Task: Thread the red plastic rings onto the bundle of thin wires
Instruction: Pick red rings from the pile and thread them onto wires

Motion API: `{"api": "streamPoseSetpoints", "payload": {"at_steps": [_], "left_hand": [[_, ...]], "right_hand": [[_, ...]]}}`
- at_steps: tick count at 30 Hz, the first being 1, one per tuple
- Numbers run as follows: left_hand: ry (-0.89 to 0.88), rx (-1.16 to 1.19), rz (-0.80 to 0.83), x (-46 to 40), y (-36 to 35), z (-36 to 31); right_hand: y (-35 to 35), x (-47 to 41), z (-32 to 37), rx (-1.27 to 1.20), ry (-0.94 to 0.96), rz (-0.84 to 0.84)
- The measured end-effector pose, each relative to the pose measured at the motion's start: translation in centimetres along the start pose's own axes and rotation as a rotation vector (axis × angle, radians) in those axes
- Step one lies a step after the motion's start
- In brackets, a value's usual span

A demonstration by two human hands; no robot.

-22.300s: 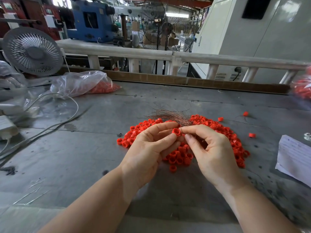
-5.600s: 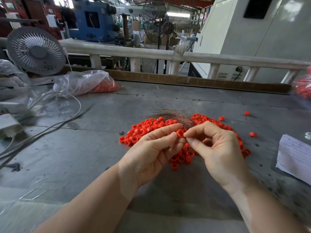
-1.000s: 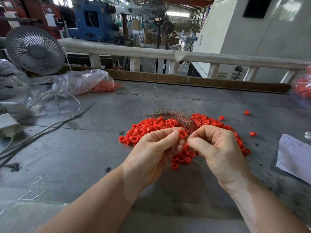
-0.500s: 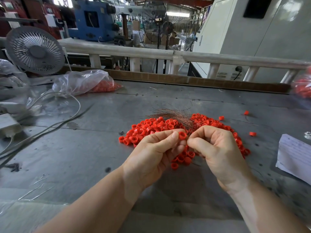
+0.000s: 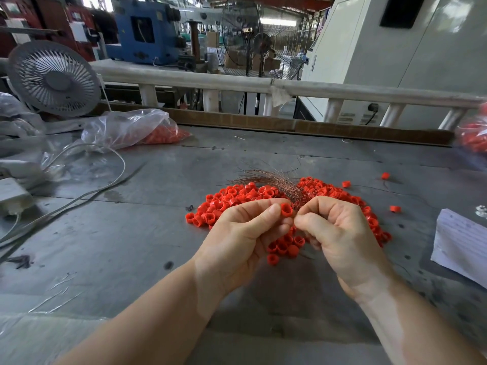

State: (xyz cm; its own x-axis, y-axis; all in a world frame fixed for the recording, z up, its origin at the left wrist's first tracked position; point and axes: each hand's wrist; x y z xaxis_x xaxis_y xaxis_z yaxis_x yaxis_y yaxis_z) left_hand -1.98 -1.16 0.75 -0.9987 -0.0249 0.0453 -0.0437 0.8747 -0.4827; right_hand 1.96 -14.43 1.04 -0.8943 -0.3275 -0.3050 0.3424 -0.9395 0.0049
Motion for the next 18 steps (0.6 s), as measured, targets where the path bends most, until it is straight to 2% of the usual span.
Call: {"api": "streamPoseSetpoints", "payload": {"at_steps": [5, 9, 14, 18], "left_hand": [[-0.096, -0.135, -0.028, 0.06, -0.12, 0.35], [-0.094, -0.162, -0.04, 0.13, -0.07, 0.3], [-0.07, -0.123, -0.1, -0.07, -0.02, 0.35], [-0.079, -0.108, -0.108, -0.14, 0.01, 0.45]], "right_hand": [[0.04, 0.11, 0.21, -0.012, -0.062, -0.015], [0.11, 0.1, -0.15, -0.004, -0.059, -0.024], [-0.04, 0.32, -0.27, 0.157, 0.132, -0.039], [-0.34, 0.42, -0.36, 0.241, 0.2, -0.045]]}}
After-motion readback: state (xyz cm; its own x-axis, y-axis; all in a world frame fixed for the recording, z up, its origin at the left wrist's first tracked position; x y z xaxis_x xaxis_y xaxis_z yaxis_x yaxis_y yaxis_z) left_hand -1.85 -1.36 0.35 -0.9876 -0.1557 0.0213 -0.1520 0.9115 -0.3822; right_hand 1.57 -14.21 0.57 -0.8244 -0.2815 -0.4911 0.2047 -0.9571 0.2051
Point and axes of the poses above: each hand's wrist, its own x-axis away from the middle knuckle, its own y-axis out of the back of the hand, z = x × y, and after that the axes turned 10 degrees about -x, right-handed
